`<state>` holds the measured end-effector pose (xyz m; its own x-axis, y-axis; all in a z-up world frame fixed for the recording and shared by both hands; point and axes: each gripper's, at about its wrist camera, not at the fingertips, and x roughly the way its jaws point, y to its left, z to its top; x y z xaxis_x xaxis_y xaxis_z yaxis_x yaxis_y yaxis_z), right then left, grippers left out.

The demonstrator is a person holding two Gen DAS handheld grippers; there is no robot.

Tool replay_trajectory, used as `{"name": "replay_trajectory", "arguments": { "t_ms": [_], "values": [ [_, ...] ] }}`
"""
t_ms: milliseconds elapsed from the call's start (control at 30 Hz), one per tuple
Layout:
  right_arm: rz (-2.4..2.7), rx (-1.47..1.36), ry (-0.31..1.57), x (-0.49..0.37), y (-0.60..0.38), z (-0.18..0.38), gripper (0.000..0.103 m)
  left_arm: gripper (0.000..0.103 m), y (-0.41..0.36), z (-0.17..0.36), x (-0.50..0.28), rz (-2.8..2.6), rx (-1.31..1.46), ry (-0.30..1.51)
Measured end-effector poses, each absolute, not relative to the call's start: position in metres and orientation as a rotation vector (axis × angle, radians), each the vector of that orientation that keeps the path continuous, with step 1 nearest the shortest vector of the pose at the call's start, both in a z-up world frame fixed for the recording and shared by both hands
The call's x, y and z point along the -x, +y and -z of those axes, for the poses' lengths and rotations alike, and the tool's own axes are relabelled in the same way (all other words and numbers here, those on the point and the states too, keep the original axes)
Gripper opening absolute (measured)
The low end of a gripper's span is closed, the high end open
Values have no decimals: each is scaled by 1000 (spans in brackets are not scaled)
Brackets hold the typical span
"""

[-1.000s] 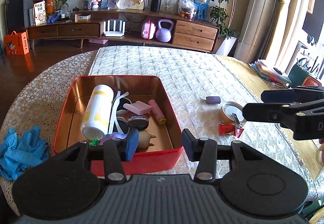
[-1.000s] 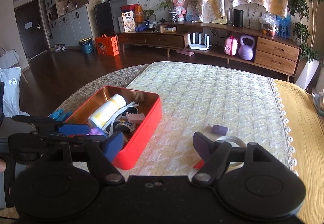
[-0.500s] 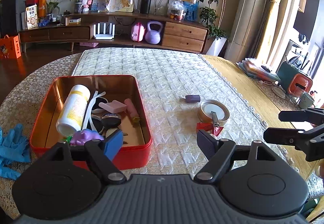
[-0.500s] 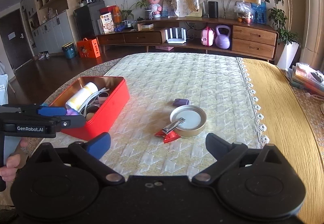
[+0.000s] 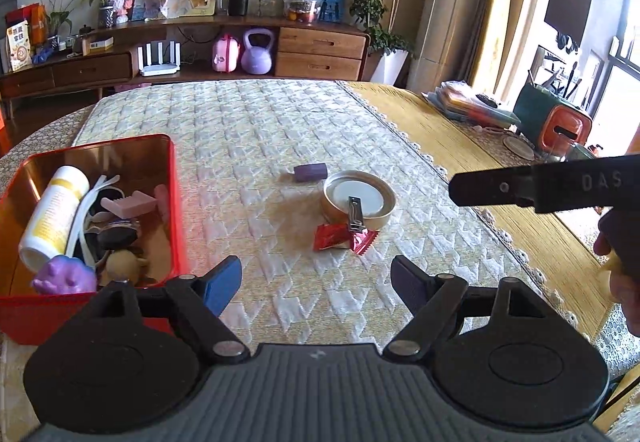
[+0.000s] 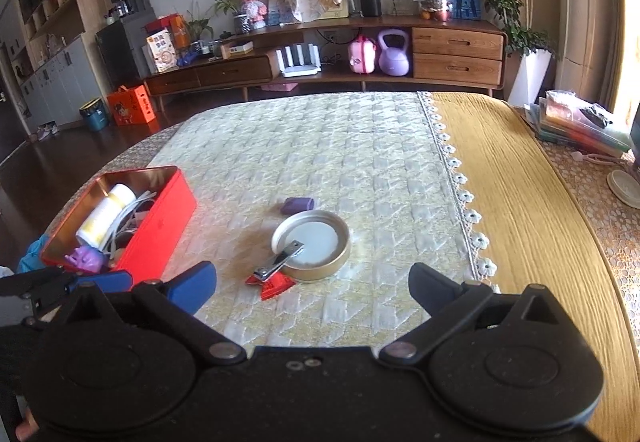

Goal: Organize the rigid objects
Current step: 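Withdraw both tools from the tin toward the nail clipper and red wrapper, then grasp the red wrapper with the left tool while the right tool grasps the metal nail clipper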

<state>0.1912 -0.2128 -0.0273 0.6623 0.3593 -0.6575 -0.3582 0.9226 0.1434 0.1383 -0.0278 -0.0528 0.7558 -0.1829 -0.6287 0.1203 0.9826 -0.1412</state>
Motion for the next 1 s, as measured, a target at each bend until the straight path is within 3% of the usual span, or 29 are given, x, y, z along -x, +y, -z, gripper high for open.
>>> {"name": "replay_trajectory", "arguments": {
  "t_ms": [400,733,867,1000],
  "values": [
    [-403,9,838,-221,-184,41,98,82,-62,80,-165,228,34,679],
    [-423,-52,999,-253,-156,50,77,81,-72,95,-183,233,-2,664],
    [-438,-87,1055,-259,-148,57,62,81,-72,101,-190,230,-2,670],
    [-437,-94,1086,-262,-140,62,54,81,-70,104,-195,227,3,667]
  ]
}}
